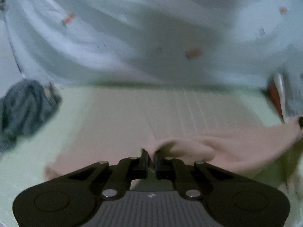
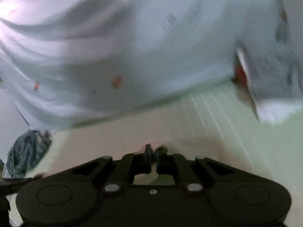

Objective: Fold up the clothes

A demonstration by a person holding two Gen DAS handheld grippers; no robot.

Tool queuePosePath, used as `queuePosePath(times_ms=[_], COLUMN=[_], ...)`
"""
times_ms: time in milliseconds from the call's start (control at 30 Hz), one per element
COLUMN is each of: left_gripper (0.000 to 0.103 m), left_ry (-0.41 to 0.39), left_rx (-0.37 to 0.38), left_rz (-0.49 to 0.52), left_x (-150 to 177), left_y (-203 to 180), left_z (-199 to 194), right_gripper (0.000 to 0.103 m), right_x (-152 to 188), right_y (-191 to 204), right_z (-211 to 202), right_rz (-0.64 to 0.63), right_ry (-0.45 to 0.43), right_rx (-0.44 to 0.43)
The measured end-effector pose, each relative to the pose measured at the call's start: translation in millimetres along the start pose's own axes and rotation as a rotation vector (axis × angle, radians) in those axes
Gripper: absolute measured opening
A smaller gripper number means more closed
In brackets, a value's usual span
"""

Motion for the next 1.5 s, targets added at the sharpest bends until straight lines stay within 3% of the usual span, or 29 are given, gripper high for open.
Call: queuePosePath(times_ms=[167, 300, 400, 467, 533, 567, 633, 667, 700, 933, 1133, 1233, 1267, 1333, 1367, 1400, 1500], left_gripper=[0.007, 0.007, 0.012, 0.015, 0.031, 0.038, 0.071, 0.075, 0.076, 0.076, 0.076, 0.07, 0.066, 0.041, 0.027, 0.003, 0.002], left_ry=[-0.141, -0.194, -0.194, -0.143, -0.077, -0.058, -0.035, -0.008, 0.033, 0.273, 0.333, 0.325, 0.317, 0.309, 0.309, 0.312, 0.268], left_rx=[-0.02, -0.027, -0.023, -0.04, -0.061, -0.054, -0.039, -0.037, -0.036, -0.012, -0.016, 0.001, 0.012, 0.032, 0.043, 0.058, 0.098], left_rz=[-0.028, -0.015, -0.036, -0.086, -0.144, -0.17, -0.205, -0.212, -0.214, -0.249, -0.288, -0.298, -0.308, -0.333, -0.352, -0.381, -0.45], left_x=[-72, -119, -148, -160, -167, -165, -153, -141, -127, -33, -7, -6, -5, -5, -5, -4, -6], left_y=[32, 47, 61, 71, 81, 84, 88, 88, 88, 80, 80, 79, 79, 83, 85, 87, 91], left_z=[5, 42, 91, 128, 161, 171, 183, 186, 190, 203, 203, 201, 201, 202, 202, 201, 186], right_gripper=[0.004, 0.004, 0.004, 0.009, 0.018, 0.024, 0.043, 0.056, 0.065, 0.072, 0.072, 0.071, 0.067, 0.035, 0.012, 0.008, 0.007], right_x=[-63, -101, -125, -133, -132, -129, -113, -102, -91, -14, 12, 15, 16, 17, 17, 16, 8], right_y=[28, 46, 60, 68, 70, 70, 71, 72, 73, 80, 97, 95, 94, 93, 92, 92, 96], right_z=[20, 65, 110, 151, 196, 215, 233, 235, 237, 251, 271, 280, 280, 277, 276, 274, 258], right_rz=[0.047, 0.06, 0.071, 0.066, 0.039, 0.033, 0.025, 0.022, 0.02, -0.002, -0.1, -0.12, -0.118, -0.098, -0.087, -0.074, -0.098], right_ry=[-0.11, -0.155, -0.169, -0.132, -0.032, 0.021, 0.095, 0.12, 0.145, 0.319, 0.396, 0.422, 0.425, 0.441, 0.448, 0.446, 0.388], right_rx=[-0.093, -0.069, -0.022, 0.023, 0.089, 0.126, 0.151, 0.144, 0.136, 0.084, 0.107, 0.123, 0.111, 0.068, 0.048, 0.035, 0.018])
Point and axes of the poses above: each gripper's, at about its wrist camera, not at the fingertips, and z roughly the way its jaws point, y to its left, x to its underside, the point moved 4 cm from there along z, roughly the way its jaws point, and after that the axes turned 10 degrees about x, right-handed, at the moved point
